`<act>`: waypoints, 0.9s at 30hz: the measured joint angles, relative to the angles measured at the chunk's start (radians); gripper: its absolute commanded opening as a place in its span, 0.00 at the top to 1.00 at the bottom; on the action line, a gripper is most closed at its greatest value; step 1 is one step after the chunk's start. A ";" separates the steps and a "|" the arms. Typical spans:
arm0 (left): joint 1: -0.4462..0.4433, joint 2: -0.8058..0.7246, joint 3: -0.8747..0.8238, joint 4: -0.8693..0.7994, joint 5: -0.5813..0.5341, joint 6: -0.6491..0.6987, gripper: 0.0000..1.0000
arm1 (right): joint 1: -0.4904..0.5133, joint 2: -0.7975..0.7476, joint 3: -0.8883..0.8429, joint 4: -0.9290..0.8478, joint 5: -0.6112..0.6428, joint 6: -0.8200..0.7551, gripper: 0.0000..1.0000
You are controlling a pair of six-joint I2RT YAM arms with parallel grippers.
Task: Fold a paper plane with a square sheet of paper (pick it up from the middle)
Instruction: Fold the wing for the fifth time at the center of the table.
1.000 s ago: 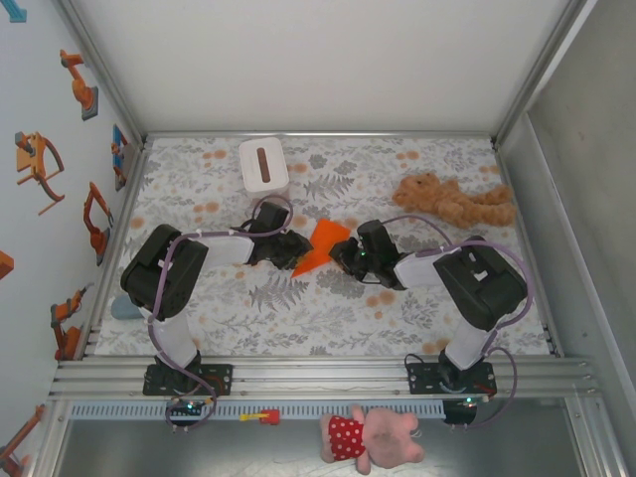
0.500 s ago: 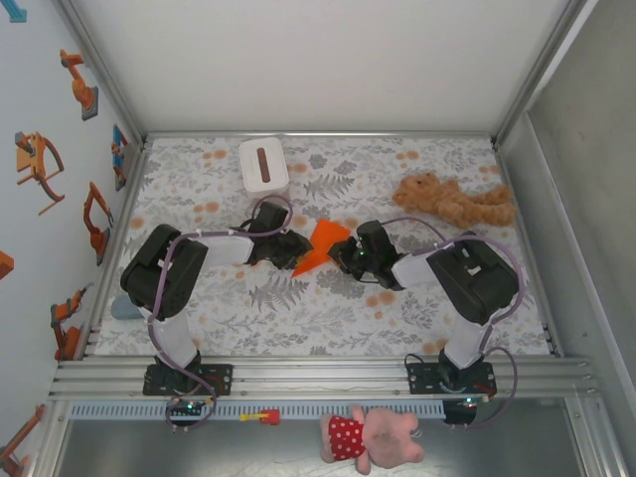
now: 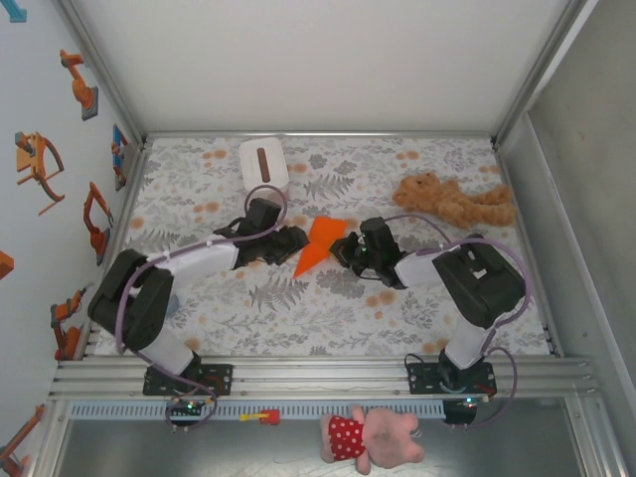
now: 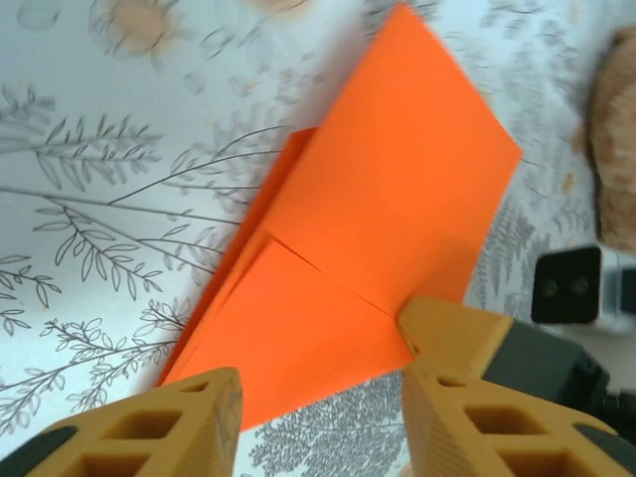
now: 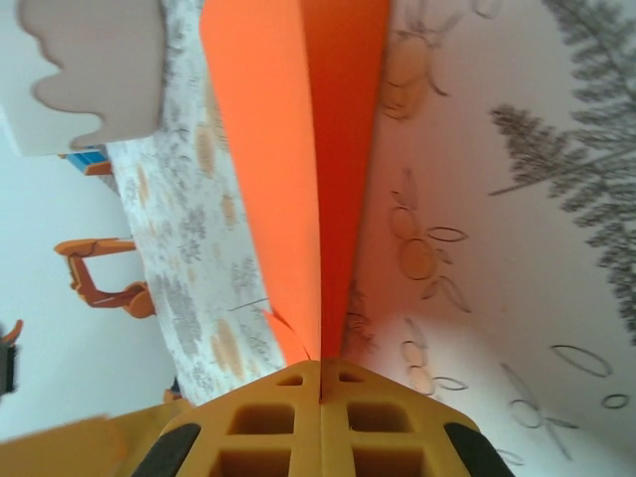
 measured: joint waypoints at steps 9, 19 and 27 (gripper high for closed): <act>-0.095 -0.117 -0.073 -0.021 -0.172 0.298 0.25 | -0.007 -0.093 0.000 -0.067 0.000 0.002 1.00; -0.184 -0.103 -0.116 0.082 -0.268 0.586 0.30 | -0.019 -0.141 0.000 -0.184 -0.005 0.016 1.00; -0.224 -0.017 -0.114 0.197 -0.268 0.782 0.39 | -0.019 -0.141 0.008 -0.237 -0.016 0.025 1.00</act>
